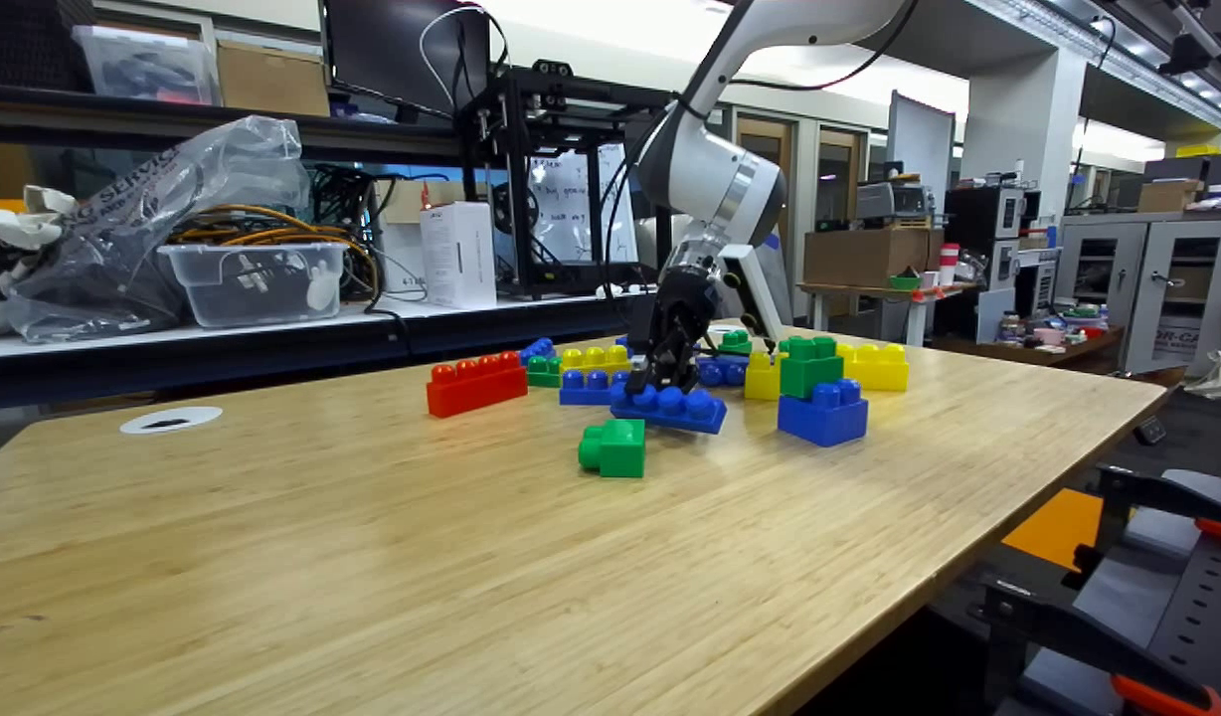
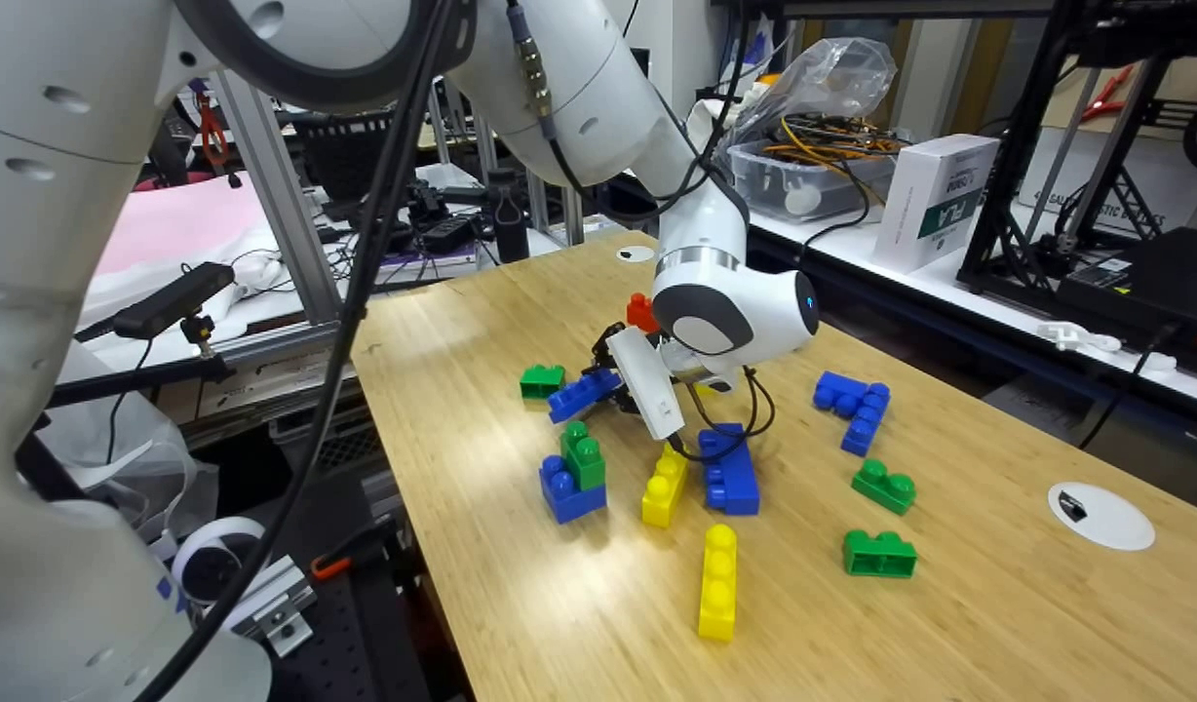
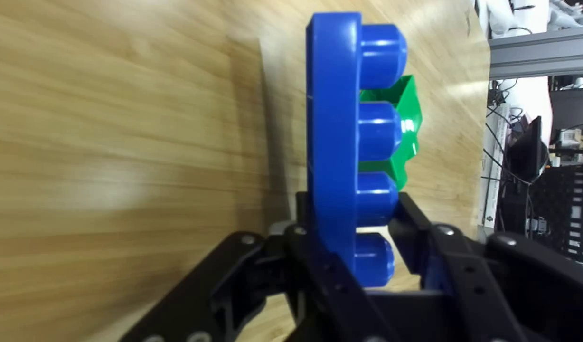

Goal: Move one of the blue building blocks in the back forward

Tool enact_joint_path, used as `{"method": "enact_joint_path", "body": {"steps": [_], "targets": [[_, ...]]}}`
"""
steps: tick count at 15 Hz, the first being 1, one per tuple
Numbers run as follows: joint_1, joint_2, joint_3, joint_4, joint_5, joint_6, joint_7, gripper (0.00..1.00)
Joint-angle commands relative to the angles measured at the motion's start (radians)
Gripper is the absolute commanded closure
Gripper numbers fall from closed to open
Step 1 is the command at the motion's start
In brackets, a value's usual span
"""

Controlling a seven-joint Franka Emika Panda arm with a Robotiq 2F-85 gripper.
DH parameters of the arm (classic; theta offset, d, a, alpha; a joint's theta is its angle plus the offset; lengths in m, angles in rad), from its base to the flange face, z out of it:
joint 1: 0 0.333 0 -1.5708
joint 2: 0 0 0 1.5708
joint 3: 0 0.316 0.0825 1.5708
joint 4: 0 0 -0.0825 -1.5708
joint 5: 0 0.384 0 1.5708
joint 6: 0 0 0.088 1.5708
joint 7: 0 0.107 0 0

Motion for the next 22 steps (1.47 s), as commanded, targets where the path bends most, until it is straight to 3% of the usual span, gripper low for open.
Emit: {"method": "enact_joint_path", "body": {"steps": [1,5,14,22], "targets": [[-0.015,0.007,0.018,-0.003,0.018,0.034,-0.01,0.82],[-0.028,0.005,0.03,-0.005,0.024,0.018,-0.044,0.82],[-0.087,0.009,0.044,-0.005,0.031,-0.141,-0.294,0.82],[-0.078,0.013,0.023,-0.003,0.025,-0.184,-0.326,0.82]]}}
